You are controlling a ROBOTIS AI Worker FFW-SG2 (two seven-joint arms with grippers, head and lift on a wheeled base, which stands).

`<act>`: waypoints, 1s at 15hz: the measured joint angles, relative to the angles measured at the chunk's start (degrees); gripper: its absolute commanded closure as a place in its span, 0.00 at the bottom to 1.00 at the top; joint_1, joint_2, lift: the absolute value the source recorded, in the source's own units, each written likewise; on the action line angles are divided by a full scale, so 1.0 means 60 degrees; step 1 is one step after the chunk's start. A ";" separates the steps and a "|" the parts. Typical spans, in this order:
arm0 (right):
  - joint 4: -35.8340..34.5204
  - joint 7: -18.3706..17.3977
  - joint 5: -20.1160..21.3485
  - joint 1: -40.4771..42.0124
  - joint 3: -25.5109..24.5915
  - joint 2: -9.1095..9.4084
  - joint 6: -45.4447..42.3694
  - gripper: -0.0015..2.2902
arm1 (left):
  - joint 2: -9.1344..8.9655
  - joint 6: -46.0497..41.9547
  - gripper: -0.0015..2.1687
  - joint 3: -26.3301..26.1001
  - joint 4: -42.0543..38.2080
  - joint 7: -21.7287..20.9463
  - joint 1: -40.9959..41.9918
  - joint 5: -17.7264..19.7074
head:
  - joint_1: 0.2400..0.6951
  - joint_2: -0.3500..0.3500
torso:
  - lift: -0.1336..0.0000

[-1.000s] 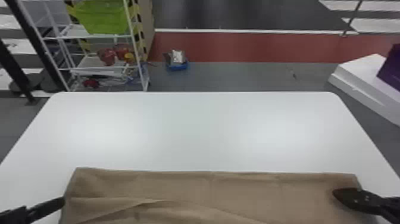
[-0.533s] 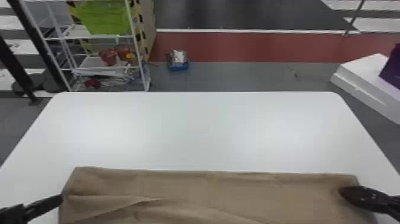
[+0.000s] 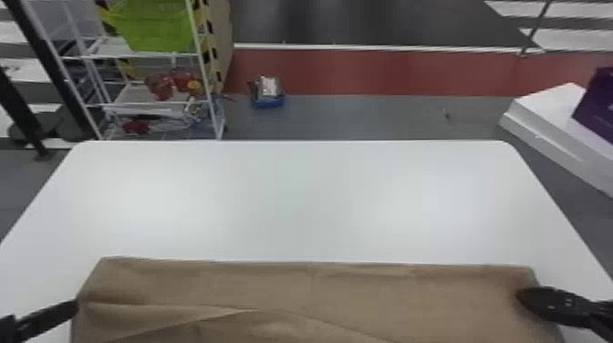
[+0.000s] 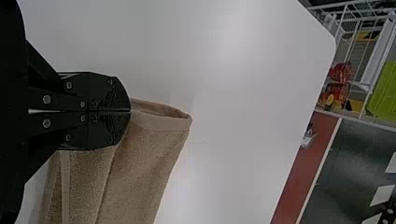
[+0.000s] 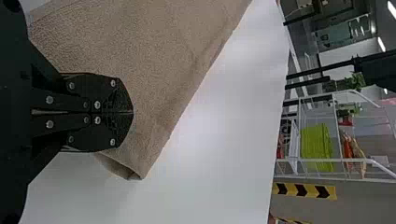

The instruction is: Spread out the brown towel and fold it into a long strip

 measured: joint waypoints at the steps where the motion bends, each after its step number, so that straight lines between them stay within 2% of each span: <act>1: 0.0005 0.0000 0.0004 0.0005 -0.0008 -0.0014 0.0000 0.85 | 0.0000 -0.0003 0.83 0.0019 -0.0019 0.0007 -0.0015 -0.0156 | 1.00 0.50 | 0.08; 4: 0.0019 0.0000 0.0028 0.0042 -0.0037 -0.0037 -0.0008 0.85 | 0.0000 0.0008 0.83 0.0009 -0.0119 0.0004 -0.0041 -0.0680 | 1.00 0.52 | 0.08; 7: 0.0014 0.0000 0.0018 0.0085 -0.0084 -0.0041 -0.0041 0.85 | 0.0003 0.0198 0.82 0.0023 -0.0250 -0.0118 -0.0040 -0.0845 | 1.00 0.53 | 0.08; 8: -0.0026 0.0000 -0.0033 0.0118 -0.0112 -0.0040 -0.0042 0.85 | 0.0003 0.0286 0.77 0.0023 -0.0311 -0.0143 -0.0032 -0.0849 | 1.00 0.52 | 0.08; 9: -0.0086 0.0000 -0.0112 0.0165 -0.0160 -0.0036 -0.0024 0.77 | 0.0003 0.0362 0.66 0.0018 -0.0353 -0.0152 -0.0021 -0.0833 | 1.00 0.52 | 0.08; 11: -0.0321 0.0000 -0.0451 0.0307 -0.0426 -0.0018 0.0186 0.46 | 0.0001 0.0415 0.26 -0.0001 -0.0399 -0.0164 -0.0013 -0.0755 | 1.00 0.50 | 0.08; 12: -0.0463 0.0000 -0.0628 0.0365 -0.0599 -0.0014 0.0355 0.31 | 0.0001 0.0421 0.17 -0.0003 -0.0404 -0.0209 -0.0012 -0.0717 | 1.00 0.48 | 0.08; 13: -0.0579 0.0000 -0.0715 0.0402 -0.0737 -0.0013 0.0482 0.23 | 0.0000 0.0421 0.08 -0.0004 -0.0405 -0.0235 -0.0012 -0.0680 | 1.00 0.47 | 0.08; 15: -0.0706 0.0000 -0.0767 0.0415 -0.0990 -0.0016 0.0684 0.21 | 0.0000 0.0423 0.06 0.0019 -0.0405 -0.0243 -0.0027 -0.0522 | 1.00 0.44 | 0.08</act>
